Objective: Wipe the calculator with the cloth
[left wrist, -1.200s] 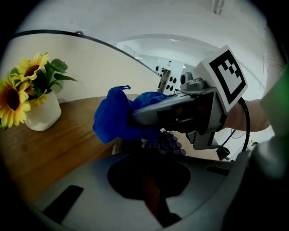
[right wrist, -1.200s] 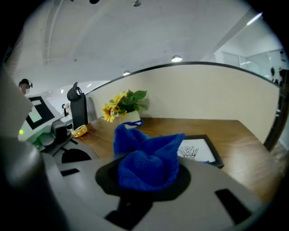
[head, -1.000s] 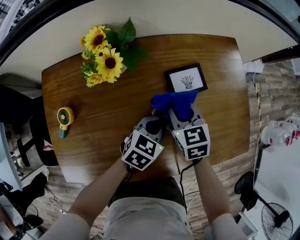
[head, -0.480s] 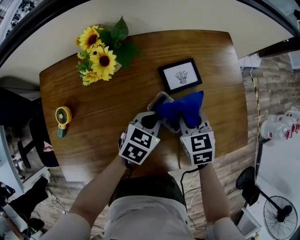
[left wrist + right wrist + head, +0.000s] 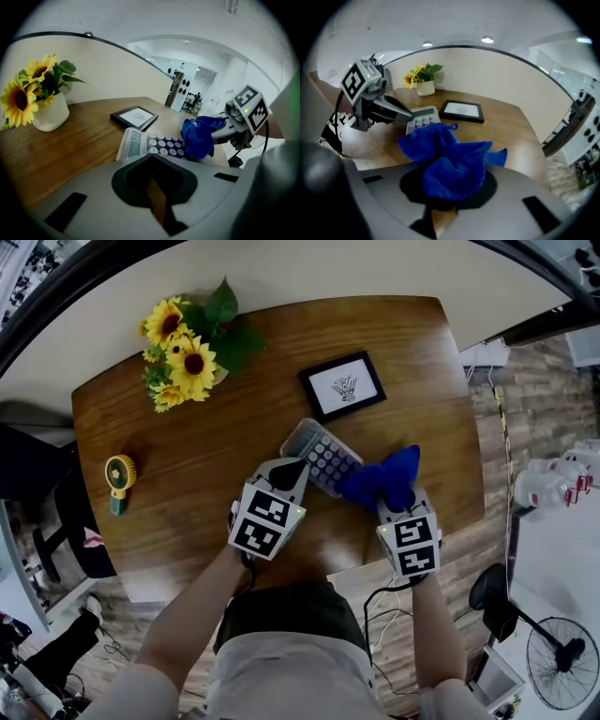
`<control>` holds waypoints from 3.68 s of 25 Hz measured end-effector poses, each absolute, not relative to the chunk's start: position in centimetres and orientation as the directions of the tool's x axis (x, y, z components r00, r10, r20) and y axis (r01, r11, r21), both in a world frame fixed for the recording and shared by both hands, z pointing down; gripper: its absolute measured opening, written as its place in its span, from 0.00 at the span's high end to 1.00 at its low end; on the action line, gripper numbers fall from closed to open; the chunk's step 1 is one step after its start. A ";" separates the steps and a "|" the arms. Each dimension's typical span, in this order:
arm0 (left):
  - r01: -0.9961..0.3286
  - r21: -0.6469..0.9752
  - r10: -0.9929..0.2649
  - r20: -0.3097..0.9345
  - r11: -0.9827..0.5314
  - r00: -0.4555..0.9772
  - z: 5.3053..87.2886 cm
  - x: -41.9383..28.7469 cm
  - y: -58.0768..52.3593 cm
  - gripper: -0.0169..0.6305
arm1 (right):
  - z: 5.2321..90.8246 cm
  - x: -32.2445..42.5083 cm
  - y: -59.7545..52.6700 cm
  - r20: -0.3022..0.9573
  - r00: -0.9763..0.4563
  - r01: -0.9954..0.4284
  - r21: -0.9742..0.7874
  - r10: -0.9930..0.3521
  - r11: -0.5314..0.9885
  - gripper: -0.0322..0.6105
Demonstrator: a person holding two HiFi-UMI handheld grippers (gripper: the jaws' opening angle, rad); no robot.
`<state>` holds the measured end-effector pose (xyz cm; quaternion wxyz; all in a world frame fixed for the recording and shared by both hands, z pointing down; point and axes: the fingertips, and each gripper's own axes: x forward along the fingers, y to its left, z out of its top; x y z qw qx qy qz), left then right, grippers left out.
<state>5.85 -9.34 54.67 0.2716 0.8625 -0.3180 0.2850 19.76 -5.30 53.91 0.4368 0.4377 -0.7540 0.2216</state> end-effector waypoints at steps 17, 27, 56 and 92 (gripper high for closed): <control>-0.694 0.280 -0.408 0.642 -0.664 0.649 54.5 5.9 -9.4 0.97 | 51.7 6.5 -14.8 0.657 -0.522 -0.833 -0.255 -0.544 0.492 0.80; -0.675 0.248 -0.397 0.650 -0.695 0.648 54.6 6.0 -9.1 0.97 | 53.0 8.3 -11.0 0.761 -0.441 -0.788 -0.074 -0.477 0.611 0.81; -0.660 0.268 -0.417 0.597 -0.702 0.685 54.6 5.9 -9.2 0.97 | 48.7 7.5 -12.1 0.682 -0.499 -0.802 -0.129 -0.534 0.584 0.81; -0.642 0.296 -0.407 0.573 -0.707 0.712 54.5 5.9 -9.1 0.97 | 49.1 15.9 -7.2 0.740 -0.379 -0.862 -0.064 -0.555 0.503 0.81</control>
